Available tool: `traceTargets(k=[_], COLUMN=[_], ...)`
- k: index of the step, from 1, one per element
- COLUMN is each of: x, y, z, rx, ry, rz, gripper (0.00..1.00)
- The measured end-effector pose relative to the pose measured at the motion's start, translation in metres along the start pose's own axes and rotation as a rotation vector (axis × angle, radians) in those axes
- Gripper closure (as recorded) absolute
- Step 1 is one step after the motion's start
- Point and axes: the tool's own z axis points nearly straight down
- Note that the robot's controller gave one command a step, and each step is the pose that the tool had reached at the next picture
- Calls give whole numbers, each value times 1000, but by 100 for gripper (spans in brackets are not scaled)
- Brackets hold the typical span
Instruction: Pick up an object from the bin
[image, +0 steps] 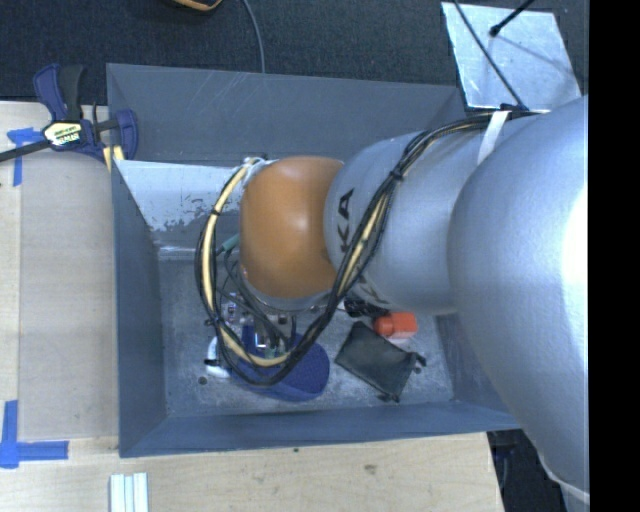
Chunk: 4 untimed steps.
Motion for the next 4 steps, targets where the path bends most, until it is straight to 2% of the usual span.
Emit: traceTargets(k=[1, 2, 3, 4], x=[1, -28, -5, -15], y=[-41, -46, -27, -29], z=[-8, -7, -61, -37], rx=[3, 0, -2, 3], ry=[-3, -8, -10, -1], rz=[50, 65, 67, 156], gripper=[100, 100, 100, 100])
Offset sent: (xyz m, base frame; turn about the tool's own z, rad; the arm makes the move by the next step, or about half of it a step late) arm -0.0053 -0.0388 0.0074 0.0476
